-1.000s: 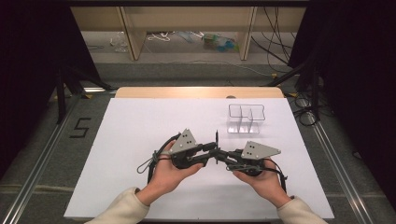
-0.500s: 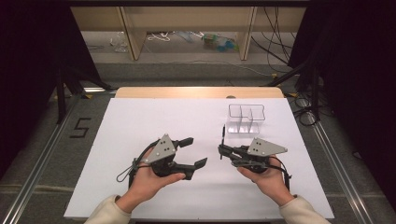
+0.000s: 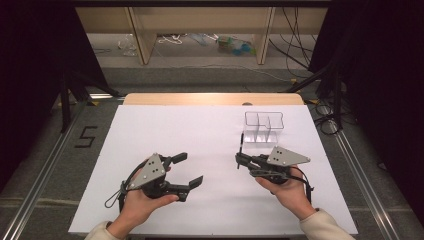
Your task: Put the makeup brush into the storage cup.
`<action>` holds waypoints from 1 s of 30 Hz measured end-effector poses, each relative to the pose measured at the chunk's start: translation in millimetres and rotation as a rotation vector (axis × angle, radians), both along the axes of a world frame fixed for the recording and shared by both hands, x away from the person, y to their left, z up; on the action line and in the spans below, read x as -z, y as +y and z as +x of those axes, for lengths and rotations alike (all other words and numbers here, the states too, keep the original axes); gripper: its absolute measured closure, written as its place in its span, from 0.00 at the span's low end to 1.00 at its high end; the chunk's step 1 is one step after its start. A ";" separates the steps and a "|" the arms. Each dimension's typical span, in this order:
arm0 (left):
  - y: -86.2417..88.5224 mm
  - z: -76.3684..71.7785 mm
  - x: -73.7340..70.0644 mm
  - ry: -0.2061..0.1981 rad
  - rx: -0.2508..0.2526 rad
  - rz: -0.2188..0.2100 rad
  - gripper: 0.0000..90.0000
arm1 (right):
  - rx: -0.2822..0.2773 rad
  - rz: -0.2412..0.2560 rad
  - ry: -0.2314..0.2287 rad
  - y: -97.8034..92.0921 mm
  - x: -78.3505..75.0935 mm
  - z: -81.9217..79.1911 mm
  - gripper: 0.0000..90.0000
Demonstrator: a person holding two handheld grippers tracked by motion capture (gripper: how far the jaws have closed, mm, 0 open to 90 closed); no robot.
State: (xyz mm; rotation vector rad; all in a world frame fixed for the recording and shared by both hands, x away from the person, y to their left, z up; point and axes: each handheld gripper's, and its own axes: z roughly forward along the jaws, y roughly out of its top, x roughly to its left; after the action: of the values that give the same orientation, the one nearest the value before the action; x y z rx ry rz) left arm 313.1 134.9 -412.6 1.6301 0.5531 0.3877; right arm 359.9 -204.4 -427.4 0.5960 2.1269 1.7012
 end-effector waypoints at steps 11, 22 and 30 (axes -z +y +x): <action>22.1 -5.5 5.4 -0.016 -0.051 -0.009 0.17 | 0.018 0.008 -0.006 -4.9 -3.0 2.7 0.95; 37.1 -9.1 10.9 -0.014 -0.099 -0.017 0.17 | 0.036 0.009 -0.008 -9.7 -5.5 6.0 0.95; 42.9 -10.1 12.8 -0.017 -0.113 -0.012 0.17 | 0.058 0.008 -0.016 -14.0 -8.4 9.7 0.95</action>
State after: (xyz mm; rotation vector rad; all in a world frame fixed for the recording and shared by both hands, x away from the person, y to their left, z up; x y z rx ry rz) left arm 302.9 177.8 -425.4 1.5866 0.6353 0.4806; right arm 369.7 -218.4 -419.0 0.6378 2.0718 1.6789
